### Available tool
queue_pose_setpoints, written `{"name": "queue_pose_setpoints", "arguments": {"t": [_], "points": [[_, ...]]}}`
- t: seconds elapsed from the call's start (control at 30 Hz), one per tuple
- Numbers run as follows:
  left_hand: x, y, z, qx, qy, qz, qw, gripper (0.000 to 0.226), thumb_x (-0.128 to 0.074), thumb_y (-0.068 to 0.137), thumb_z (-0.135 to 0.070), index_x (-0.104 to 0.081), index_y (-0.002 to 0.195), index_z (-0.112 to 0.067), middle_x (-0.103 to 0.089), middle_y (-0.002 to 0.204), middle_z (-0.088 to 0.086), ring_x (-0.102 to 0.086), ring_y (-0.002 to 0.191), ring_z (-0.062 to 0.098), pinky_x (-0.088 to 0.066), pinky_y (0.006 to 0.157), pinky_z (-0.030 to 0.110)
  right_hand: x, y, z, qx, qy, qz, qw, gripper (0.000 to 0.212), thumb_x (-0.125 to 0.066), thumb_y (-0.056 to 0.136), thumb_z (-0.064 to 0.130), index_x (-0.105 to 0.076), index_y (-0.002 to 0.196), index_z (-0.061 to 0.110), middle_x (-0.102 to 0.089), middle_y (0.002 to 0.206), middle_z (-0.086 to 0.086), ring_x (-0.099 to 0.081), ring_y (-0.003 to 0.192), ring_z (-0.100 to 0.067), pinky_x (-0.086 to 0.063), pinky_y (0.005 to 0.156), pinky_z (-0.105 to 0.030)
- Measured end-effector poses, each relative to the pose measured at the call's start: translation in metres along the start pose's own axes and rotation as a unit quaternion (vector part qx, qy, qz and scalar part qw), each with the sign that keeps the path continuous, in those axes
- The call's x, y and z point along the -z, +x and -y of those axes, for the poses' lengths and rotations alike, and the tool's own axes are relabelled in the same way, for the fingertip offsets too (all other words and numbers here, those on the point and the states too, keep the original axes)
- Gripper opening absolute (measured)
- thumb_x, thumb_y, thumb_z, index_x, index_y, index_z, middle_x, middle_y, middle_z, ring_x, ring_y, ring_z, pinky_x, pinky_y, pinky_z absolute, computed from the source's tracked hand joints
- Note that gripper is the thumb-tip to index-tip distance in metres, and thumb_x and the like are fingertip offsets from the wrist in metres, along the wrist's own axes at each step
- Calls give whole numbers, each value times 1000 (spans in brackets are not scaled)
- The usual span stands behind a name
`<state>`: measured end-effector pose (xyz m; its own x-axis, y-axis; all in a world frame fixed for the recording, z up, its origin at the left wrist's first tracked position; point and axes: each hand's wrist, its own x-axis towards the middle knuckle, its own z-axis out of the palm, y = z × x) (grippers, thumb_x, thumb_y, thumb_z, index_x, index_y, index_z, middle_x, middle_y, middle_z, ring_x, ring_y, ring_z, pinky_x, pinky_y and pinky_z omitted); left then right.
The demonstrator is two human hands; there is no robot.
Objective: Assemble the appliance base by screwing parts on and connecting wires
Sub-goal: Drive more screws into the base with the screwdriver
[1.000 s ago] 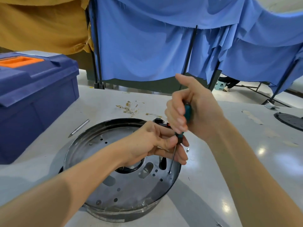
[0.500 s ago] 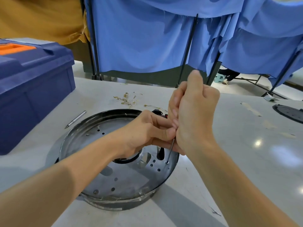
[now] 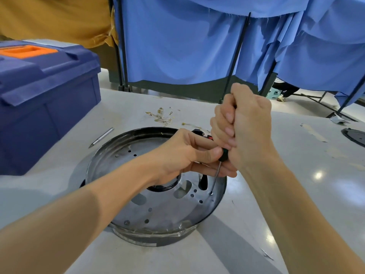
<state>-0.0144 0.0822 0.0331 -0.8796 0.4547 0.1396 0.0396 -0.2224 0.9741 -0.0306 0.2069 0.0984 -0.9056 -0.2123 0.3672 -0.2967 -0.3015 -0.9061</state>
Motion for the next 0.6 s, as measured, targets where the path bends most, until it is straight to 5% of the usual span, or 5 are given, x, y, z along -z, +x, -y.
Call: {"name": "queue_pose_setpoints", "arguments": {"t": [0.13, 0.23, 0.47, 0.53, 0.6], "points": [[-4, 0, 0, 5, 11, -16, 1000, 21, -69, 80, -18, -78, 96, -10, -76, 90, 9, -74, 86, 23, -58, 76, 26, -11, -11, -8, 93, -67, -170, 979, 63, -32, 100, 16, -37, 37, 18, -34, 35, -1, -28, 29, -16, -25, 41, -18], [-6, -1, 2, 2, 35, -29, 999, 24, -71, 78, -16, -76, 100, -7, -76, 94, 14, -74, 88, 26, -58, 77, 28, -9, -18, -8, 106, -84, -224, 965, 68, -30, 101, 26, -40, 34, 20, -38, 36, 1, -32, 31, -18, -28, 44, -22], [2, -1, -3, -17, 116, -126, 985, 17, -74, 80, -1, -78, 93, -10, -76, 88, 13, -74, 84, 27, -57, 77, 25, 23, 1, 35, 19, 48, -228, 972, 62, -40, 95, 20, -41, 33, 19, -37, 37, -1, -27, 29, -17, -23, 36, -19], [8, 1, -7, -31, 237, -174, 955, 19, -78, 78, -6, -79, 92, -19, -76, 82, 2, -74, 80, 18, -57, 79, 24, 40, 11, 52, 31, -20, -199, 979, 60, -47, 94, 26, -44, 34, 17, -37, 37, -2, -26, 28, -17, -22, 35, -18], [13, 4, -11, -32, 391, -211, 895, 22, -79, 79, -14, -76, 96, -29, -74, 81, -9, -70, 78, 6, -55, 79, 26, 52, 17, 48, 5, -200, -148, 968, 53, -55, 91, 31, -52, 41, 14, -41, 38, -2, -27, 28, -14, -24, 33, -17]]}}
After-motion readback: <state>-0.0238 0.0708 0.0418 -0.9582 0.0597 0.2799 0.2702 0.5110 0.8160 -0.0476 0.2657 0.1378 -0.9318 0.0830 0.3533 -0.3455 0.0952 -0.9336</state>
